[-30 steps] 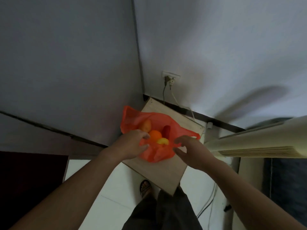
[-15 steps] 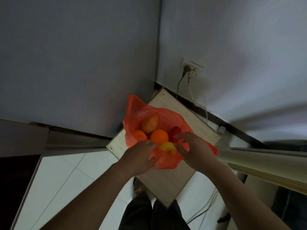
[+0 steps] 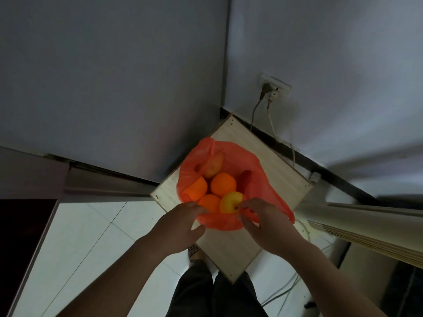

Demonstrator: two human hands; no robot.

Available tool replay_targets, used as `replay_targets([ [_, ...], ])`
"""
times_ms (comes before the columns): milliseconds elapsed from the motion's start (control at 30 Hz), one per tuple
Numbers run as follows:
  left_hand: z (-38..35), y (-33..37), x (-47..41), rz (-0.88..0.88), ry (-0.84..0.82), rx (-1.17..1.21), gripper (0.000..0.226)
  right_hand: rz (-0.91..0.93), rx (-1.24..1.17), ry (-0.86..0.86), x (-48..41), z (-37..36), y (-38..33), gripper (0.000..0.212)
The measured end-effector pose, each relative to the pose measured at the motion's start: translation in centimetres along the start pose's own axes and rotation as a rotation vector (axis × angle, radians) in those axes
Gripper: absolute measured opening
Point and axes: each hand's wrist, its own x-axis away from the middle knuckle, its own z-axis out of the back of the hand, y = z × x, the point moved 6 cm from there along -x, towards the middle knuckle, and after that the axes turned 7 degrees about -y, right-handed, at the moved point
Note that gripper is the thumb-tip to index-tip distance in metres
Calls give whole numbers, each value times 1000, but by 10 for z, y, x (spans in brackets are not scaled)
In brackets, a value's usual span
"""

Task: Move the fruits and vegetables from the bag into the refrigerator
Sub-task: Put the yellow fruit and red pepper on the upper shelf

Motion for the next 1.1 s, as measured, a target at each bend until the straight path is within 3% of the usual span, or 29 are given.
replay_targets([
  [233,34,34,-31,-58,147,130,37,53,-62,105,-16,34,-7,30],
  [400,46,32,-72,-22,190,99,35,70,-80,175,-30,52,-11,25],
  [633,38,5,-119,130,142,-56,41,12,-122,225,-39,54,2,26],
  [1000,41,-4,-155,142,188,-99,35,-64,-212,223,-39,54,18,27],
  [1100,38,-17,-159,203,162,-71,48,-76,-227,220,-40,51,23,26],
])
